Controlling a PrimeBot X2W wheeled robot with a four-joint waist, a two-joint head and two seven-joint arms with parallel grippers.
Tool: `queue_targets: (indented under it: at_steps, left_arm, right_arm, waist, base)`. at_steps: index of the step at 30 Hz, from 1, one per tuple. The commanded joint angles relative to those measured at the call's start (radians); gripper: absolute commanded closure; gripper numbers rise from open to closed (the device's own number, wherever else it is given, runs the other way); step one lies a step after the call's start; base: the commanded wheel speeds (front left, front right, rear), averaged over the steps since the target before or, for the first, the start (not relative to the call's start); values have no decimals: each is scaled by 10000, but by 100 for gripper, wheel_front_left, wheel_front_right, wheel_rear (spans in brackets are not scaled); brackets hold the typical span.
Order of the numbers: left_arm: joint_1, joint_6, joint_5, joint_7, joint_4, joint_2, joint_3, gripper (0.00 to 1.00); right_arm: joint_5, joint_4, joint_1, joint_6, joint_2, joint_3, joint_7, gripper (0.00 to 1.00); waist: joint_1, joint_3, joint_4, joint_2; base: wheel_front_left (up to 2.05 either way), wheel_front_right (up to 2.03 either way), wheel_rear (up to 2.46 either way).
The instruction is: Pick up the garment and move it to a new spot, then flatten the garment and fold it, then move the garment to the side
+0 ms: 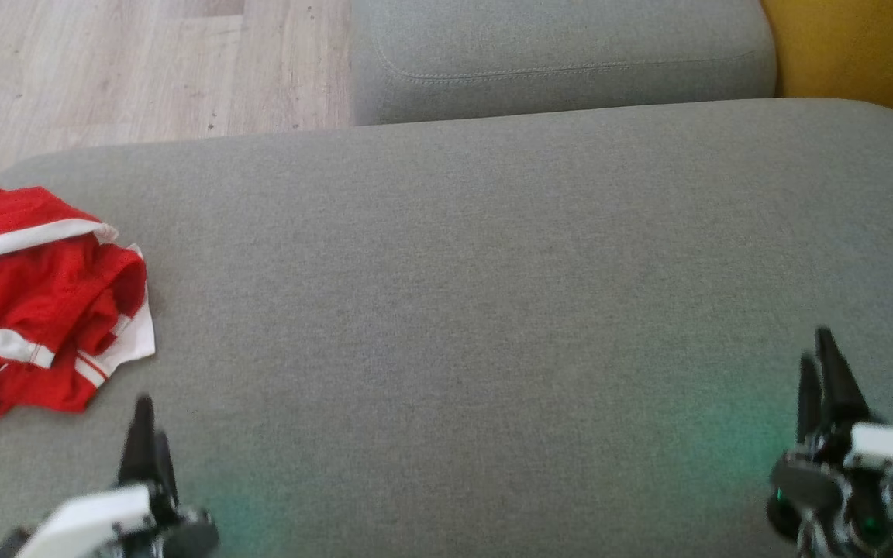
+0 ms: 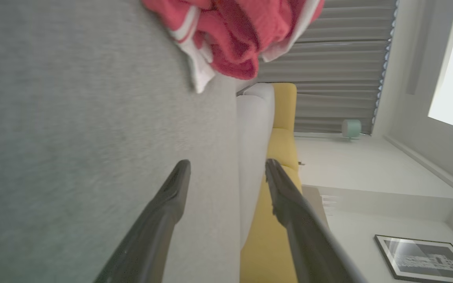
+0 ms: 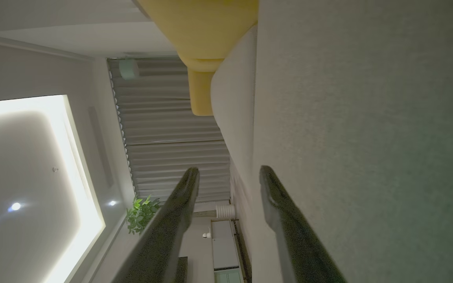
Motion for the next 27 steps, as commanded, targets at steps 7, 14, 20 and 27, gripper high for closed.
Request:
queue_targets:
  at_steps: [7, 14, 20, 27]
  left_arm:
    - [-157, -4, 362, -211, -79, 85, -32, 0]
    - [-291, -9, 1206, -416, -88, 160, -50, 0]
    - [-493, -13, 2140, -622, -23, 268, -139, 0]
    - [-656, -17, 3086, -798, 58, 375, -235, 0]
  right_arm:
    - [-182, -168, -175, 0, -65, 188, -173, 0]
    - [-744, -96, -397, -1, -186, 409, -418, 0]
    - [-1569, 39, -686, -1, -226, 577, -625, 0]
    - [-2372, 203, -958, -1, -272, 773, -802, 0]
  waist:
    - [0, 20, -3, 0]
    - [0, 69, -9, 0]
    - [0, 147, -16, 0]
    - [0, 227, -15, 0]
  base:
    - [0, 0, 0]
    - [0, 0, 0]
    - [0, 0, 0]
    - [0, 0, 0]
